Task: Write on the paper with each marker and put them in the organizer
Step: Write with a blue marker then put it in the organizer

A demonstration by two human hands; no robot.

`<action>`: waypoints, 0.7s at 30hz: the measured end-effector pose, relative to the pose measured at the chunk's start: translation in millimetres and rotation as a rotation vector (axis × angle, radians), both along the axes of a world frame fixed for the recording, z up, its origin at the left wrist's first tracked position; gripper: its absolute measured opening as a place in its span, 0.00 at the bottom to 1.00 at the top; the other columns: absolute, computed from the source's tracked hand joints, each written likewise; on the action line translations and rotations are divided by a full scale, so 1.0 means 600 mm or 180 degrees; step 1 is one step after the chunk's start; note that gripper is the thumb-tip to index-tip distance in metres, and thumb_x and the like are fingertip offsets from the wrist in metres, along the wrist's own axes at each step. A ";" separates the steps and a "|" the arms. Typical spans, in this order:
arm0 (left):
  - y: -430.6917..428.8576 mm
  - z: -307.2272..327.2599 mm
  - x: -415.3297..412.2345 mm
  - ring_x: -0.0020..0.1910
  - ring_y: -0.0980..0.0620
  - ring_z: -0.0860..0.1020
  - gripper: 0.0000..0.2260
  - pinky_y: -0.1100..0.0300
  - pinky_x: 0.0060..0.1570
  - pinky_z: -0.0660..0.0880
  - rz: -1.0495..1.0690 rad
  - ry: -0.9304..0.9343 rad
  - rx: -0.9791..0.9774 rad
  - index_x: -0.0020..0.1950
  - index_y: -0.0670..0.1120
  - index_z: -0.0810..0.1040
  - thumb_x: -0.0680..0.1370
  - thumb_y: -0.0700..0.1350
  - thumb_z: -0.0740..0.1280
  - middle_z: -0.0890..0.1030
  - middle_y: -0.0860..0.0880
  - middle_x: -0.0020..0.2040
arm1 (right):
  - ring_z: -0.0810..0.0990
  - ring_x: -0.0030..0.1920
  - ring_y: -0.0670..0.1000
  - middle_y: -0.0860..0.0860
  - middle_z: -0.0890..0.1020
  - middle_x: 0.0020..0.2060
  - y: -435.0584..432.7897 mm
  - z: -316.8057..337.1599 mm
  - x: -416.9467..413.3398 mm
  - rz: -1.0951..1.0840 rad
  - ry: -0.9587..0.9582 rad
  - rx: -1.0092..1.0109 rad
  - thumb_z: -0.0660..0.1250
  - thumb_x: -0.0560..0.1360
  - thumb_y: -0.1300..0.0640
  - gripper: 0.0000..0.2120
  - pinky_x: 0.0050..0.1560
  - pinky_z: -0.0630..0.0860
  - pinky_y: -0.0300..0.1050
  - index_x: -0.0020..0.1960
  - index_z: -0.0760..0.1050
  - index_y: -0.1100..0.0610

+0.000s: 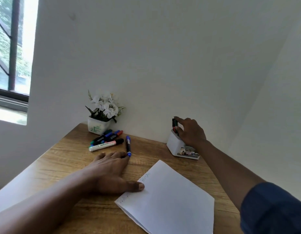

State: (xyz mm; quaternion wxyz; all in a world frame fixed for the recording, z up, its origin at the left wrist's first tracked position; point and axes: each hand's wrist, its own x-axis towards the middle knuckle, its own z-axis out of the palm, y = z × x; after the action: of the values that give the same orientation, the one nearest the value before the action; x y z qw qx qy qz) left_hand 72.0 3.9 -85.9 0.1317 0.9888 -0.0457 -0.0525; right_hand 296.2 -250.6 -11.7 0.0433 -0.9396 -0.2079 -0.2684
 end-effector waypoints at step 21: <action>0.005 -0.005 -0.002 0.82 0.49 0.51 0.49 0.42 0.80 0.46 -0.0078 -0.0164 -0.0047 0.83 0.50 0.56 0.70 0.78 0.57 0.52 0.50 0.84 | 0.82 0.37 0.50 0.52 0.86 0.42 0.255 -0.052 -0.132 0.0685 0.1118 0.0374 0.69 0.74 0.56 0.10 0.42 0.82 0.46 0.51 0.85 0.56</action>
State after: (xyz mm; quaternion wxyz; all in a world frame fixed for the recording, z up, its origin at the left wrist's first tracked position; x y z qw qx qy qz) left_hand 70.5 6.9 -88.7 0.1371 0.9882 -0.0615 -0.0283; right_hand 217.3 -97.3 -42.7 0.1620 -0.9402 -0.2803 -0.1060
